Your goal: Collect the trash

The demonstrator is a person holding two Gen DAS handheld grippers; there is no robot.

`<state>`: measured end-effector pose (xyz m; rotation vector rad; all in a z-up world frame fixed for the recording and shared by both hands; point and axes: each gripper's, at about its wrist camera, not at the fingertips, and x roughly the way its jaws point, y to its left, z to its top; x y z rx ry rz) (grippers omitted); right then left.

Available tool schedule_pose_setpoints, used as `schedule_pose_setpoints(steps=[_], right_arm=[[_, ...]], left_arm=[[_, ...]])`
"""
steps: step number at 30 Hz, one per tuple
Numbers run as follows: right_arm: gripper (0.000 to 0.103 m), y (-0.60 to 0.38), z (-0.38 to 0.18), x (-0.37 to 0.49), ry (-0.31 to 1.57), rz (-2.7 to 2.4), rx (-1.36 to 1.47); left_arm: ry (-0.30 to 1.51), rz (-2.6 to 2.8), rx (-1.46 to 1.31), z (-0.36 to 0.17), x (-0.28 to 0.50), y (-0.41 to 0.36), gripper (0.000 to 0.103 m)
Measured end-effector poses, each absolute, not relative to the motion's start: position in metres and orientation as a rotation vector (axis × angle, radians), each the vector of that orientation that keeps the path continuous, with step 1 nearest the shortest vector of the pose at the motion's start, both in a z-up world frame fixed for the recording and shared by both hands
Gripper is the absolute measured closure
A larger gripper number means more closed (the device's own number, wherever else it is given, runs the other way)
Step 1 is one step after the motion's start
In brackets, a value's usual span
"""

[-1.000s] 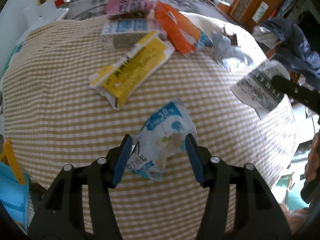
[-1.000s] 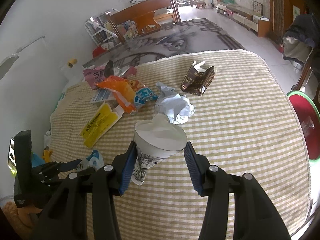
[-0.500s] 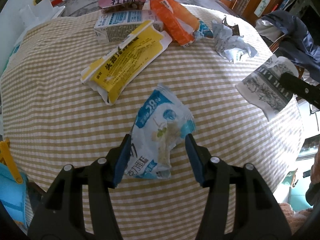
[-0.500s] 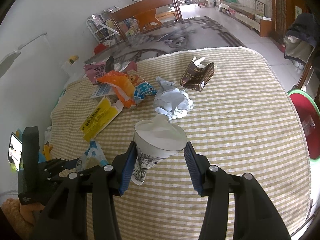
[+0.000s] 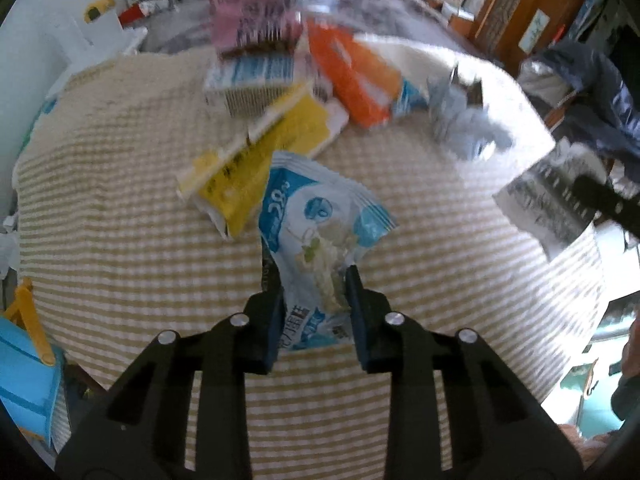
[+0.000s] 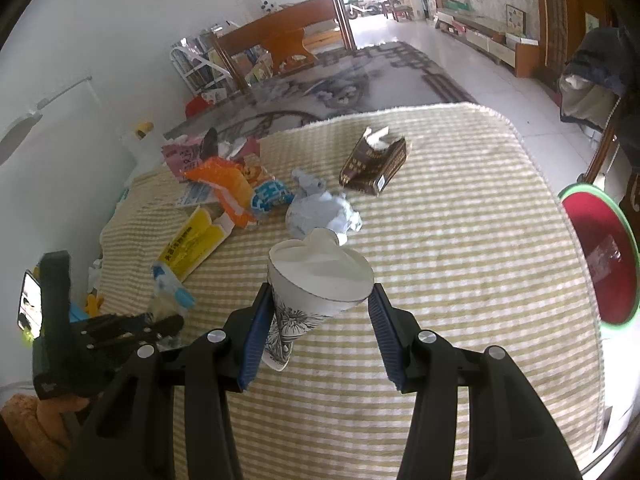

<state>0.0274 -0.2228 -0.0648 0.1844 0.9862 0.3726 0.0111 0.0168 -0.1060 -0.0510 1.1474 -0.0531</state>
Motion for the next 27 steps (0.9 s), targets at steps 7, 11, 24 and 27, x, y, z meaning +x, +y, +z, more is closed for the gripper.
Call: schedule_pose_setpoints(steps=[7,11,24,27], right_arm=[[0.056,-0.243,-0.057,0.033,0.967,0.379,0.203],[0.056,-0.259,-0.05,0.037,0.95,0.385,0.202],[0.056,-0.336,-0.043,0.059,0.923,0.393,0.228],[0.056,-0.355,-0.043,0.064,0.921,0.387,0.24]], left_arm=[[1.073,-0.06,-0.077,-0.077,0.021,-0.002,0.075],[1.062,-0.07,-0.081,-0.073,0.027,-0.023,0.075],[1.037,-0.079,-0.112,-0.058,0.049,-0.096,0.075],[1.032,-0.095,-0.108,-0.054,0.056,-0.119,0.075]])
